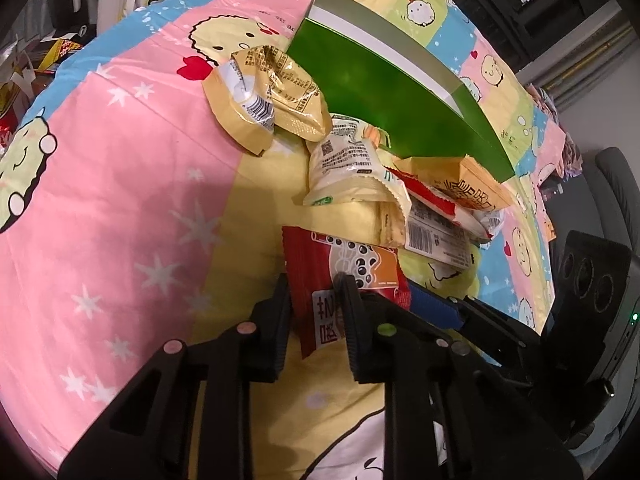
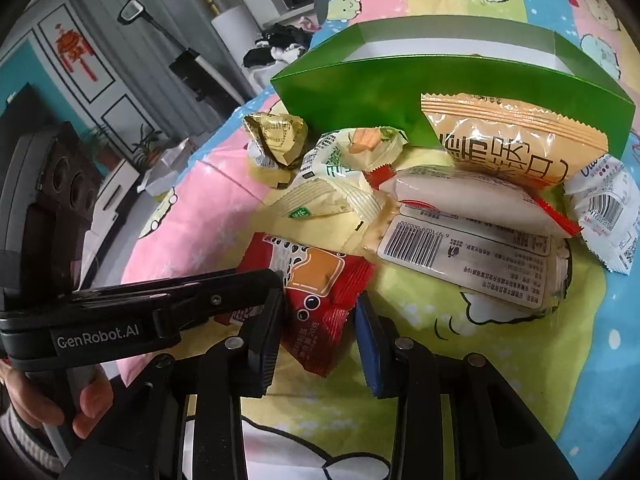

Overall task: Organize snacks
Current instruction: 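Close the left gripper on the red snack packet and lift it, then carry the red packet into the green box and open the left gripper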

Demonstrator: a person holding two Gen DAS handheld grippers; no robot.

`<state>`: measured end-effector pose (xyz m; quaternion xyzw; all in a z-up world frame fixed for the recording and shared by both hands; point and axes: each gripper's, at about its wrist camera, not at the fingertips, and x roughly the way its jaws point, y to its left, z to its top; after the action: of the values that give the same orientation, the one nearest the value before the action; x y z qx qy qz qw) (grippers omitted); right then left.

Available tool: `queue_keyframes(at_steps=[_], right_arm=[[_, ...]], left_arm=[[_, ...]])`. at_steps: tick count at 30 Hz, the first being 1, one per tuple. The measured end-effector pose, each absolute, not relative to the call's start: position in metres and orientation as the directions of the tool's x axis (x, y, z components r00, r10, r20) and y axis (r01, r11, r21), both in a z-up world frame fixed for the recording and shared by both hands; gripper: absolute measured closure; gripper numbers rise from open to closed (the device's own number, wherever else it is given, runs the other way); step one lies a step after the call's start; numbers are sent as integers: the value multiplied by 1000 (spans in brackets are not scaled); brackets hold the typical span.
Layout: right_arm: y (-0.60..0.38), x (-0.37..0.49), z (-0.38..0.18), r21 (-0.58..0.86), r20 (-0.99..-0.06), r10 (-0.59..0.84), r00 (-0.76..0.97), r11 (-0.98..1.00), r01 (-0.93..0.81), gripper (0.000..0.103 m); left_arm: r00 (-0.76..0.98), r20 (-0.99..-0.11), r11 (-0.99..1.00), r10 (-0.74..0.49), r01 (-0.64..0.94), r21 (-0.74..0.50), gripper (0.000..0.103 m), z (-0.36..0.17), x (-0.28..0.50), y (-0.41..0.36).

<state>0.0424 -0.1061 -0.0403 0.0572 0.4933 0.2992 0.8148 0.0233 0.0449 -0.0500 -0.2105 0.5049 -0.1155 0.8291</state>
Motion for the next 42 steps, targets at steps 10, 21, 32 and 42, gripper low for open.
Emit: queue_keyframes(at_steps=[10, 21, 32, 42], right_arm=[[-112, 26, -21, 357, -753, 537, 379, 818, -451, 81], [-126, 11, 21, 315, -704, 535, 468, 825, -470, 81], [-137, 4, 58, 278, -653, 530, 541, 832, -480, 81], [-148, 7, 75, 265, -621, 521, 586, 842, -469, 81]], left_arm=[[477, -760, 873, -441, 31, -487, 85, -39, 13, 37], [540, -705, 865, -459, 93, -492, 85, -1, 1, 29], [593, -658, 867, -464, 152, -475, 84, 36, -3, 19], [610, -636, 867, -473, 194, -459, 85, 56, 3, 6]])
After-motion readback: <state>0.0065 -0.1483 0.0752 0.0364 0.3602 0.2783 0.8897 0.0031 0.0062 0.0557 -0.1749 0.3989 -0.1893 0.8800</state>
